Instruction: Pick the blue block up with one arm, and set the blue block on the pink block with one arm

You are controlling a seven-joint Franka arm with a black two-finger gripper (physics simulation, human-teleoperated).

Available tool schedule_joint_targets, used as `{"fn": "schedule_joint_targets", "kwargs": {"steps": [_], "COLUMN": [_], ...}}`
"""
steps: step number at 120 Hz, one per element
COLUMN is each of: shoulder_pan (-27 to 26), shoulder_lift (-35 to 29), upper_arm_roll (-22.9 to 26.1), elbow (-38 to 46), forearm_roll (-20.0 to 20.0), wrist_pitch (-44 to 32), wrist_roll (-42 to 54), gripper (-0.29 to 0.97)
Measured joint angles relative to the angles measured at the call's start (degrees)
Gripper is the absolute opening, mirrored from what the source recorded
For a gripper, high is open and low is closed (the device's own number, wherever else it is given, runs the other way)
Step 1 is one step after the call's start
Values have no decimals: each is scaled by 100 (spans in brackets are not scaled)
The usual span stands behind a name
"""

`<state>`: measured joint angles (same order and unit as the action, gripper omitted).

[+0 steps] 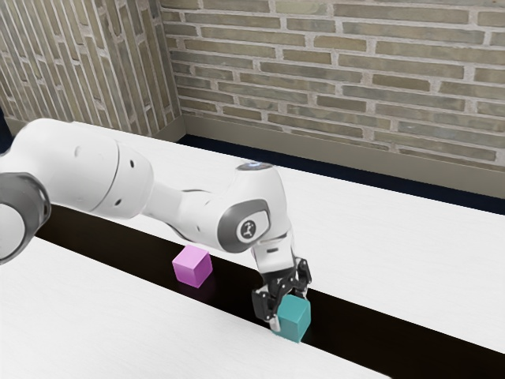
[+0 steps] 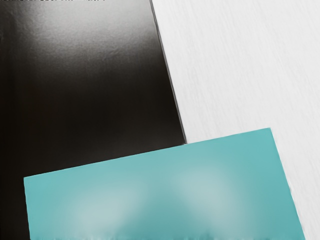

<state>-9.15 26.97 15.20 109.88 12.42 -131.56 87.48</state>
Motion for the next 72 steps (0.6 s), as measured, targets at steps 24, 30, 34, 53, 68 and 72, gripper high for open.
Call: {"fn": "schedule_joint_targets", "kwargs": {"steps": [24,30,34,53,68,72], "shoulder_pan": [1,22,47,363,669,753], "shoulder_lift": [-253,-568,-797,-1634,-1951,-1999], "upper_arm_roll": [-6,-7,-7,-16,-16,-16], "elbow": [25,180,312,800,1069,1092], "forearm_roll": [-34,-46,-53,-67,-69,-69], "wrist_pitch": [-78,-81,-82,24,172,213], "wrist_roll": [95,112,122,167,204,220], "gripper": [37,33,32,32,31,31]}}
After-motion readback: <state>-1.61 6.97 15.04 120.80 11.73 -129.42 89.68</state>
